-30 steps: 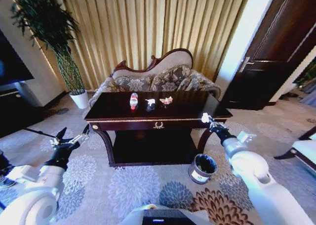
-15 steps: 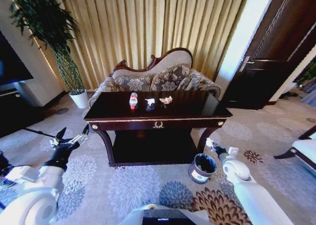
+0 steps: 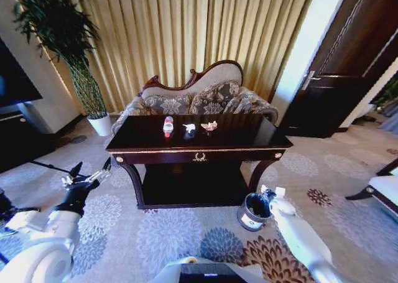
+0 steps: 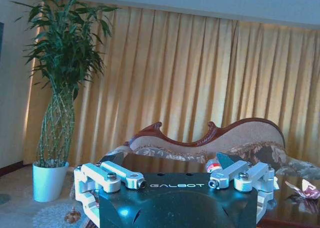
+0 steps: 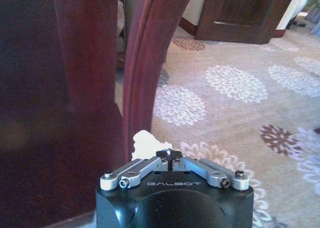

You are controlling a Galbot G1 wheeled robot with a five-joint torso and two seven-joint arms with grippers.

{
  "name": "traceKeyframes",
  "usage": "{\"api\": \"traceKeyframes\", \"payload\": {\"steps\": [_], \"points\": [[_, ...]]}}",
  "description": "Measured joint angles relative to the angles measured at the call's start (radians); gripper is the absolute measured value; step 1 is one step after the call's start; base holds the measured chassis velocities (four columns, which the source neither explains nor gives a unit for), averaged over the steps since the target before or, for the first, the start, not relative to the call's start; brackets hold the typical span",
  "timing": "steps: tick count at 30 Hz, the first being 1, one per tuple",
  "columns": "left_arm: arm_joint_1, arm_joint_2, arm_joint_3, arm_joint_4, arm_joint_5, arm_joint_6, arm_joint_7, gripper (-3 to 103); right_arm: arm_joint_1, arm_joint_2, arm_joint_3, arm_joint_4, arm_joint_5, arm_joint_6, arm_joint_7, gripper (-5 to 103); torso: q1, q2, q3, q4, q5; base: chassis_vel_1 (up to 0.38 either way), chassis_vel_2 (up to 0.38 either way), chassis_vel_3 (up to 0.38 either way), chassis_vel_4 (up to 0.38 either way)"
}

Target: Move to the front of the table and place the trash on the table into the trash bin.

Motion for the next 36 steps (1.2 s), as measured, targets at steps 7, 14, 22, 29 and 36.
{"api": "traceKeyframes", "payload": {"steps": [7, 14, 22, 29, 36], "points": [[-0.006, 0.016, 0.007, 0.005, 0.001, -0.003, 0.001, 100, 0.015, 0.028, 0.015, -0.064, -0.084, 0.011, 0.000, 7, 0.000, 0.000, 0.000, -0.0003, -0.0001, 0.000, 0.000, 0.000, 0.000], [-0.004, 0.017, 0.011, 0.010, 0.002, -0.007, 0.002, 100, 0.009, 0.036, 0.021, -0.062, -0.089, 0.022, 0.002, 33, 0.000, 0.000, 0.000, -0.0002, 0.0000, 0.000, 0.000, 0.000, 0.000], [-0.005, 0.020, 0.010, 0.012, 0.001, -0.009, 0.003, 100, 0.006, 0.034, 0.020, -0.051, -0.088, 0.026, 0.005, 61, 0.000, 0.000, 0.000, -0.0001, 0.0000, 0.000, 0.000, 0.000, 0.000], [-0.004, 0.015, 0.006, 0.014, 0.001, -0.012, 0.005, 100, -0.003, 0.030, 0.021, -0.042, -0.083, 0.026, 0.005, 88, 0.000, 0.000, 0.000, -0.0001, 0.0000, 0.000, 0.000, 0.000, 0.000], [-0.006, 0.012, 0.001, 0.011, 0.001, -0.012, 0.004, 100, -0.009, 0.030, 0.024, -0.036, -0.080, 0.026, 0.006, 100, 0.000, 0.000, 0.000, -0.0001, 0.0000, 0.000, 0.000, 0.000, 0.000]]}}
